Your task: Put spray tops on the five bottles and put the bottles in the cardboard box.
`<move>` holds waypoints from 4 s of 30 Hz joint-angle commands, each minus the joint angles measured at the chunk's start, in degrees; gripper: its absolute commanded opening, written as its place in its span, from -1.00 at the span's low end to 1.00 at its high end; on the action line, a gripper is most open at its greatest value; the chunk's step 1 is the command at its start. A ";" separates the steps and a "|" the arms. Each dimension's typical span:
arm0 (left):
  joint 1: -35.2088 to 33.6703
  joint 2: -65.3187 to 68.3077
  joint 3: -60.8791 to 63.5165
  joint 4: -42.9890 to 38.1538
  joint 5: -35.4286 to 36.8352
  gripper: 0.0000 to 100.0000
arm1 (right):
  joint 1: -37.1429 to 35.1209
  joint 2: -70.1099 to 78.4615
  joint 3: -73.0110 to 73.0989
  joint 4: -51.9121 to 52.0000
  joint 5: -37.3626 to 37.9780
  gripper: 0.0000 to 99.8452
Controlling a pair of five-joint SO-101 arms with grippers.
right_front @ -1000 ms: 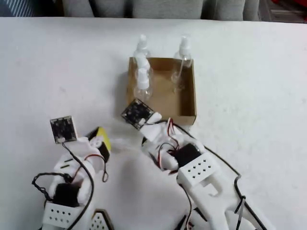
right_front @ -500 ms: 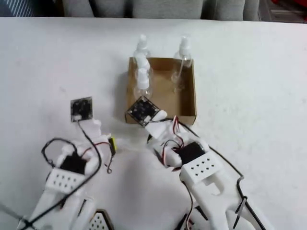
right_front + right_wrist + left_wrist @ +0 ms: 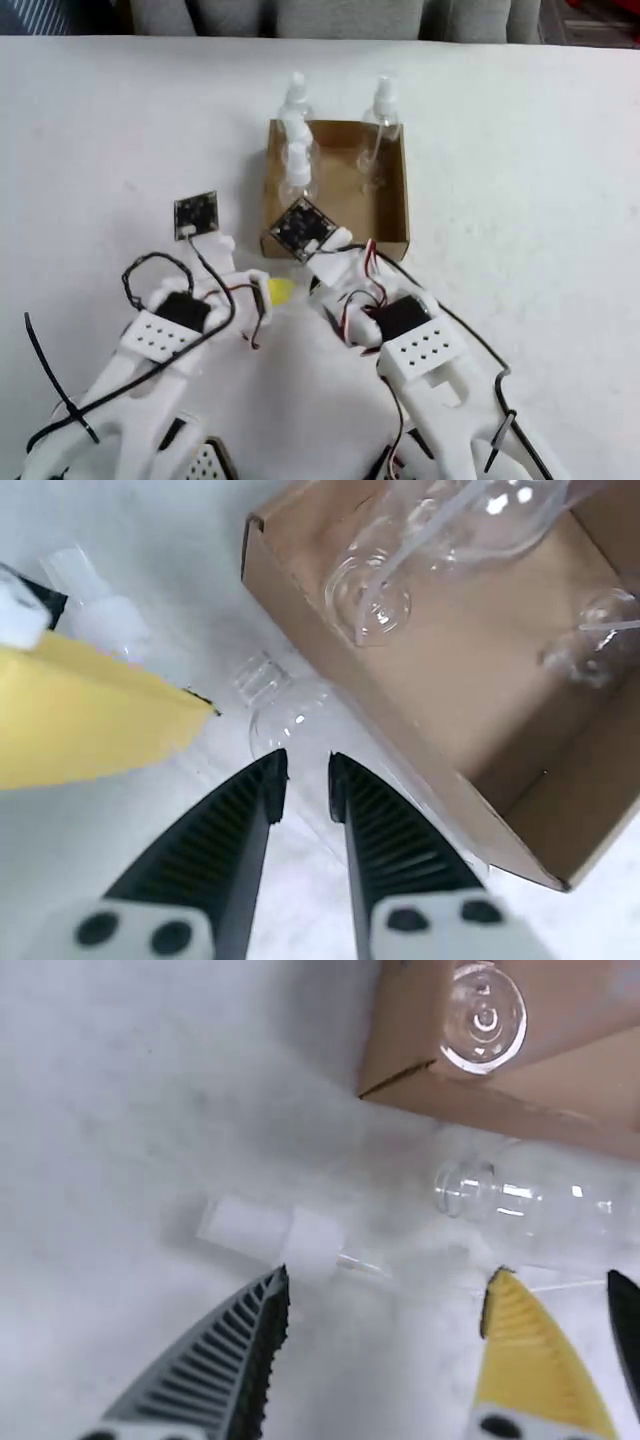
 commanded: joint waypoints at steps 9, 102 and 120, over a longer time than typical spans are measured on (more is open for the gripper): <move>-1.45 20.79 -8.00 -1.14 0.97 -0.26 | 0.57 -1.36 -0.35 -1.01 0.62 -0.92; -11.38 38.99 -25.76 14.24 -41.41 -0.75 | 3.21 -1.98 0.09 0.48 3.87 -0.92; -20.70 29.76 -21.63 5.10 -44.75 -0.75 | 19.91 -1.36 -3.08 3.82 -8.18 -0.92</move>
